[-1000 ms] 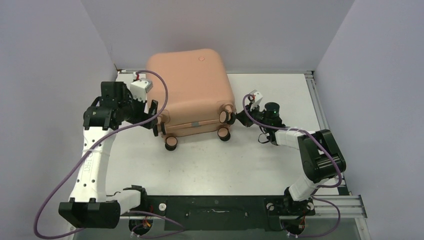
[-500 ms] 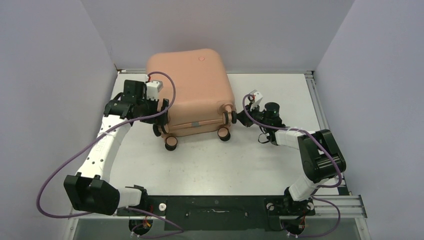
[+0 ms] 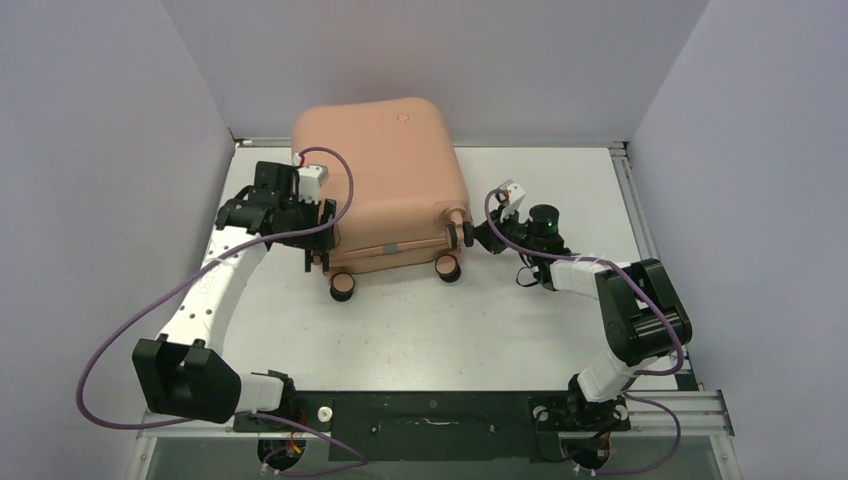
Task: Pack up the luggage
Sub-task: Zip the luggage at the center of the board.
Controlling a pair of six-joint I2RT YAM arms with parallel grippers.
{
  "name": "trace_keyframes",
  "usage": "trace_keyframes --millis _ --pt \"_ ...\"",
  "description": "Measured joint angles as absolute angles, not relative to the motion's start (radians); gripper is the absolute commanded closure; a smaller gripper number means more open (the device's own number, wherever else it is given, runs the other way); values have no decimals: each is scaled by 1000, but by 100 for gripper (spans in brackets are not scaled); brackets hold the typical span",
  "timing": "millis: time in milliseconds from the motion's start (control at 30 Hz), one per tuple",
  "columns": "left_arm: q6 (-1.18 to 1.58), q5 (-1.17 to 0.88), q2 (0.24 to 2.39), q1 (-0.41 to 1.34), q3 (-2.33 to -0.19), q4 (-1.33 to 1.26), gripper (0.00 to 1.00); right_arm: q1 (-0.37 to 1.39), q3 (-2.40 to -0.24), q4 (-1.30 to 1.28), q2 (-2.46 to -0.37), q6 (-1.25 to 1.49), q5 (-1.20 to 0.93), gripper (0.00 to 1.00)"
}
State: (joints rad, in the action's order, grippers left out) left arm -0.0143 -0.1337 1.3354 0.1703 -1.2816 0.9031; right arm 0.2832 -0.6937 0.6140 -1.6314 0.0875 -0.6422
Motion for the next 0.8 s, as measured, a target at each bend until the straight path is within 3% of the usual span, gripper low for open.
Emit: trace_keyframes --millis 267,433,800 --pt "41 -93 1316 168 -1227 845 83 285 -696 609 -1632 84 -642 95" --pt "39 -91 1326 168 -1234 850 99 285 -701 602 -1633 78 -641 95" --pt "10 -125 1337 142 -1244 862 100 258 -776 555 -1690 107 -632 95"
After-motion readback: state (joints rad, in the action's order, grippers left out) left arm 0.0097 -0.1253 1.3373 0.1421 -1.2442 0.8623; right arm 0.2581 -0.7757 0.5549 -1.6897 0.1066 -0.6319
